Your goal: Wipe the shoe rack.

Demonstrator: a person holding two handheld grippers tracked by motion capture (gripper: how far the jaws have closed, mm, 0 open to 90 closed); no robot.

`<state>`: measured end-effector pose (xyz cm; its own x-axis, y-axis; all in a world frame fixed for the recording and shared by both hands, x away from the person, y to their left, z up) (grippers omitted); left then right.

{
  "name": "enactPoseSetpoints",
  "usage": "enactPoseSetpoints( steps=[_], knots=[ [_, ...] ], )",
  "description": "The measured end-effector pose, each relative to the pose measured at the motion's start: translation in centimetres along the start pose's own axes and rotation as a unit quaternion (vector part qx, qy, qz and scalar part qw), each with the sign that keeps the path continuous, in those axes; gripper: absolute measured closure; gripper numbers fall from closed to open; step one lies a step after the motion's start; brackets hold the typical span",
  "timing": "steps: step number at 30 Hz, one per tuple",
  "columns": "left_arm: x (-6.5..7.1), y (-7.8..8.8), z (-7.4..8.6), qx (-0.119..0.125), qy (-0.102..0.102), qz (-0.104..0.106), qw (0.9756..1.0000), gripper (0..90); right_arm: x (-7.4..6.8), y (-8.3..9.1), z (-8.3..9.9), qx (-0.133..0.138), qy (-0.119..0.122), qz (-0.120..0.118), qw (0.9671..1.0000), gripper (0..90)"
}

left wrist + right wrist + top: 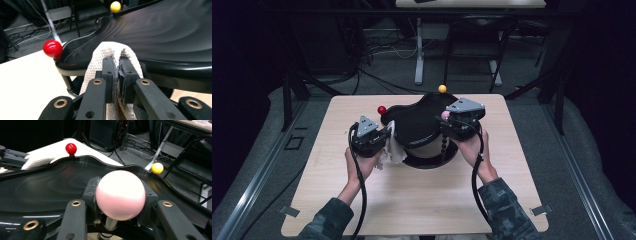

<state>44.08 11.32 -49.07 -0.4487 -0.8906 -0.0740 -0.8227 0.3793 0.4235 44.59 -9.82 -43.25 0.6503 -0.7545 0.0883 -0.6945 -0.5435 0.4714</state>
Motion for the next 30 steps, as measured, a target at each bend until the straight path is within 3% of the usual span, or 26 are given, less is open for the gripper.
enactPoseSetpoints(
  steps=[13,21,30],
  knots=[
    [-2.8,-3.0,2.2,-0.048,0.009,-0.039,0.9981,83.9,0.0,0.0,0.0,0.0,0.0,-0.001,1.0,59.8],
    [-4.1,-4.0,2.5,-0.053,0.016,-0.058,0.9968,83.8,0.0,0.0,0.0,0.0,0.001,-0.001,1.0,59.9],
    [-6.6,-6.2,2.4,-0.065,0.027,-0.088,0.9937,83.8,0.0,0.0,0.0,0.001,0.001,-0.001,1.0,59.9]
  ],
)
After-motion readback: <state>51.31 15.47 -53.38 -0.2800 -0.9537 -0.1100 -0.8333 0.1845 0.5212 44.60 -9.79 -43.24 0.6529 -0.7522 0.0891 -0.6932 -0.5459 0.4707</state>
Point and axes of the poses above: each handheld gripper's, and its own axes: y roughly backward along the jaws, z roughly out of its underside, x roughly to its right, the point moved 8 cm from there along -y, roughly forward along the jaws, and after that the axes turned 7 degrees about -z, right-handed, at the moved point
